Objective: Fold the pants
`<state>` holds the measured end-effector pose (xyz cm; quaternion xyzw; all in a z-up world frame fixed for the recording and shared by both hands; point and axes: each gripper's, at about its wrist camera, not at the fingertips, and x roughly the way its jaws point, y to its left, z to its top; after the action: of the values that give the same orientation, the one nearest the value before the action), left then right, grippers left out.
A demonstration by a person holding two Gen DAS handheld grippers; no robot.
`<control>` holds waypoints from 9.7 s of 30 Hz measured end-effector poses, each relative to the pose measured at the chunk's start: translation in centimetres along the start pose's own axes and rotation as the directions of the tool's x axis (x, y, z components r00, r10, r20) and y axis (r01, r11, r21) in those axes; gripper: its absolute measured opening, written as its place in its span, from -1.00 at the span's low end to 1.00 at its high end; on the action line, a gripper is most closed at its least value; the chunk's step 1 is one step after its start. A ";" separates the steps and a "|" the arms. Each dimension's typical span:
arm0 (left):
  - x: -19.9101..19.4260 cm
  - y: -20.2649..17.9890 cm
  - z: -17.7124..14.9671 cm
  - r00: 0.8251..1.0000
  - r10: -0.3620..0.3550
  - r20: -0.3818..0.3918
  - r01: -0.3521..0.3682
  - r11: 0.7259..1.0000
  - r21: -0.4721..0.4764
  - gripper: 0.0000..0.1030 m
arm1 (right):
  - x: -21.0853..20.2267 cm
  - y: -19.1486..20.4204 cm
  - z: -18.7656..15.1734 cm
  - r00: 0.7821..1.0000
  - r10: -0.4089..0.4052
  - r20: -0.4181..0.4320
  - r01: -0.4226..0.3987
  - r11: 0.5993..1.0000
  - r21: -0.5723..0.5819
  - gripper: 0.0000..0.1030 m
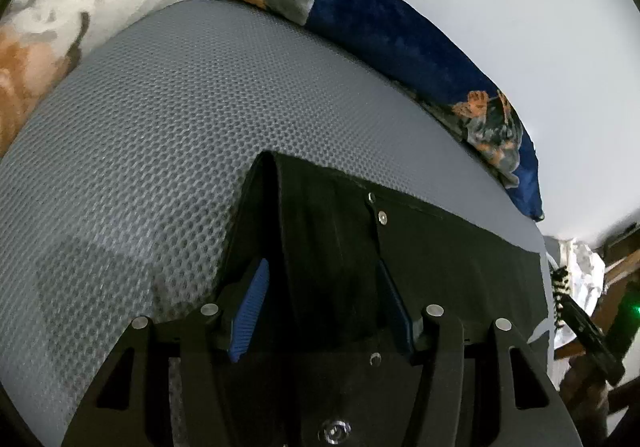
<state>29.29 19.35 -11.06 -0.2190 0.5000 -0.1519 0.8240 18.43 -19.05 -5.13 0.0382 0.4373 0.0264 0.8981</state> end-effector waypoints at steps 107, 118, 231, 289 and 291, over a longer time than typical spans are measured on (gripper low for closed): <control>-12.4 -1.9 -19.5 0.988 0.020 -0.155 0.025 0.960 0.278 -0.17 | -6.8 -3.7 -17.4 0.948 0.072 -0.309 -0.185 0.916 -0.355 -0.91; -18.0 1.3 -19.3 0.992 -0.019 -0.125 0.019 1.000 -0.005 0.16 | -6.5 -3.9 -17.2 0.948 0.079 -0.308 -0.191 0.916 -0.353 -0.89; -0.5 -28.7 -29.9 0.965 0.018 -0.263 0.185 0.662 0.726 -0.88 | -10.6 -31.9 -15.6 0.978 0.206 -0.013 -0.162 0.804 0.572 -0.34; 0.8 -28.8 -30.7 0.945 0.057 -0.323 0.208 0.656 0.725 -0.72 | -18.2 -40.1 -27.4 0.978 -0.171 -0.122 0.204 0.635 0.745 -0.51; 0.7 -28.7 -30.5 0.941 0.062 -0.332 0.207 0.670 0.713 -0.65 | -18.8 -40.2 -26.7 0.975 -0.190 -0.118 0.215 0.648 0.731 -0.46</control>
<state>1.58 -11.97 -9.20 0.1416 0.5163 -0.4083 0.7394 -13.69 -59.34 -10.49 0.3488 0.4257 -0.2525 0.7958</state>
